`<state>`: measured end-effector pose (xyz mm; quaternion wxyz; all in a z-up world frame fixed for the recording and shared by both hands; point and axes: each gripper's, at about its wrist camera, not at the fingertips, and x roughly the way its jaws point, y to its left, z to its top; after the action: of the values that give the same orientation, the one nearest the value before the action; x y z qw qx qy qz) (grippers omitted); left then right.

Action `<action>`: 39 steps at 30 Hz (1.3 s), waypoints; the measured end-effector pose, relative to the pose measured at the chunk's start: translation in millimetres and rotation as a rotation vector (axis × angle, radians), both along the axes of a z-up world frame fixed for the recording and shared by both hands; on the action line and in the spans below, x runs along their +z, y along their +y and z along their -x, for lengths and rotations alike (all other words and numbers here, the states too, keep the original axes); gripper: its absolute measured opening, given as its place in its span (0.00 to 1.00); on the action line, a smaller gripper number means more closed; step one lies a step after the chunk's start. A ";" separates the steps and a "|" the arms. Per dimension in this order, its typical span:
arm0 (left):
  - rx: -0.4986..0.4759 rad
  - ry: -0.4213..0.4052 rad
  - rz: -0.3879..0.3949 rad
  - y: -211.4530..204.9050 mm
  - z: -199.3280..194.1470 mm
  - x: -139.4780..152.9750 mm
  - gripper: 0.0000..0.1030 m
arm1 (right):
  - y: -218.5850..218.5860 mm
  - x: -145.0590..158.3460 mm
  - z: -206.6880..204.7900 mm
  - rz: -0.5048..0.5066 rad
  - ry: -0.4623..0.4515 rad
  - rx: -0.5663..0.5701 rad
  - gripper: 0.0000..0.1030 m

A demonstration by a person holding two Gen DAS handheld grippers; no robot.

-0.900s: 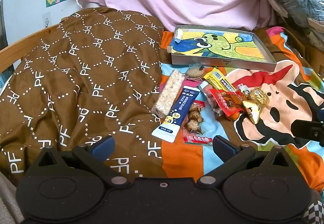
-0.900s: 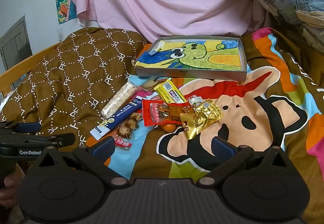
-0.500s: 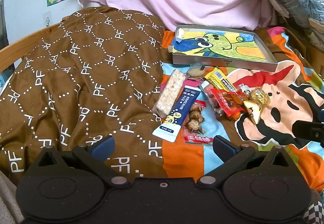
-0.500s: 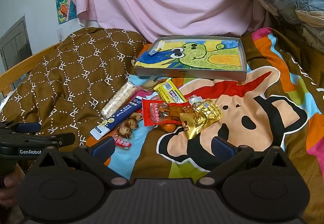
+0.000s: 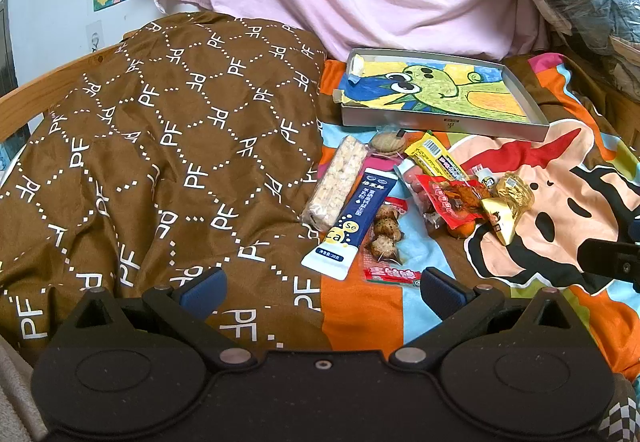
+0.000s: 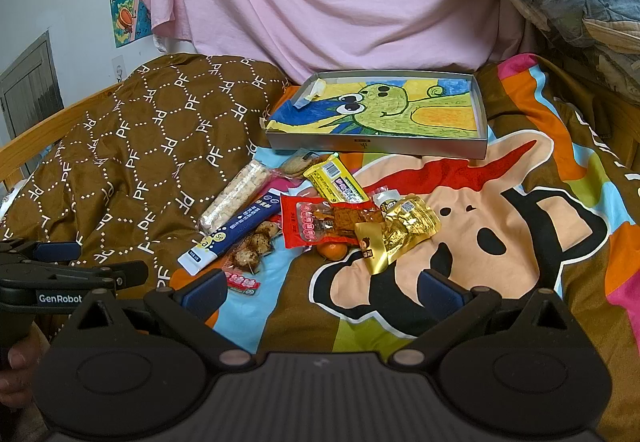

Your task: Organize snacks

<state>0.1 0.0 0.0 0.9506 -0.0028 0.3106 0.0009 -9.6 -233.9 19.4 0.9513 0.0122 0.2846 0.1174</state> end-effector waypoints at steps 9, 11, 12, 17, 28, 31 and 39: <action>0.000 0.001 0.001 0.0 0.0 0.0 0.99 | 0.0 -0.1 0.6 0.000 0.000 0.000 1.00; 0.000 0.001 0.001 0.0 0.0 0.0 0.99 | 0.1 -0.2 0.7 0.000 0.000 0.000 1.00; 0.000 0.001 0.001 0.0 0.0 0.0 0.99 | 0.1 -0.3 0.8 0.000 0.000 0.000 1.00; 0.000 0.002 0.002 -0.1 0.3 0.1 0.99 | 0.3 -0.3 0.6 0.000 0.000 0.000 1.00; 0.000 0.004 0.003 -0.1 0.1 0.0 0.99 | 1.0 -0.5 0.5 -0.001 0.001 0.000 1.00; -0.001 0.005 0.004 -0.3 0.2 0.0 0.99 | 1.2 -0.6 0.6 0.000 0.001 -0.001 1.00; 0.003 0.012 -0.001 2.0 -1.4 -5.3 0.99 | 3.0 -2.0 0.2 0.001 0.004 -0.002 1.00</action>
<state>1.4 2.0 -5.3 0.9487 -0.0028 0.3162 0.0023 -9.8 -230.9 17.5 0.9509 0.0123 0.2866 0.1163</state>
